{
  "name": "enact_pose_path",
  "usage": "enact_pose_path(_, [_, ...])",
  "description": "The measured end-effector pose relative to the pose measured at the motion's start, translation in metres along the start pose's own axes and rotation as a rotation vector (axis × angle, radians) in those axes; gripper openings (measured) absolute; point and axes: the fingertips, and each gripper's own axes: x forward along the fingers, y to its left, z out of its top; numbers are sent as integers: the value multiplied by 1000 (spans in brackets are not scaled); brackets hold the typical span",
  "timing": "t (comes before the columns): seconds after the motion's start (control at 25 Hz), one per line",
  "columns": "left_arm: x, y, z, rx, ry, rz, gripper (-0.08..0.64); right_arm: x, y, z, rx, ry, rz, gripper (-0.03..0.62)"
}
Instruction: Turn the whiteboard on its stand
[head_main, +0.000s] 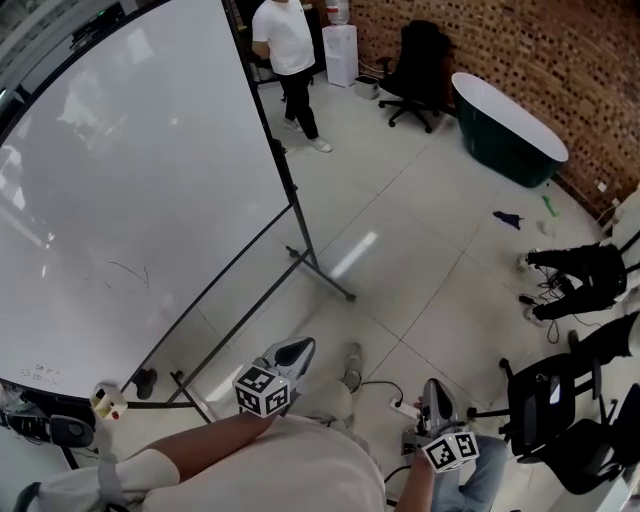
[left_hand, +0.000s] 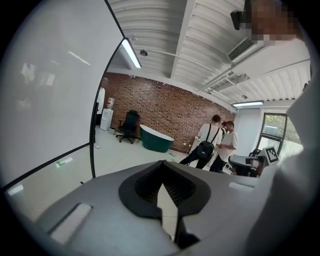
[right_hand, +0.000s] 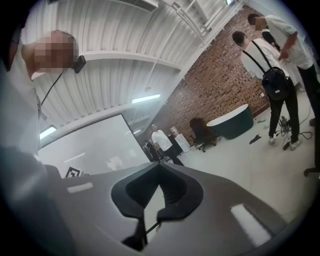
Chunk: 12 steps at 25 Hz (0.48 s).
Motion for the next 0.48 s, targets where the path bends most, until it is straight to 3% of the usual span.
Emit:
enact_pose_path(0.16, [55,10,9,-23,-6,1,20,33,-25,15,-14,48,20,2])
enact_pose_path(0.48, [175,47,84,-54,-84,0,20,124,-75,86,-57,90,29,2])
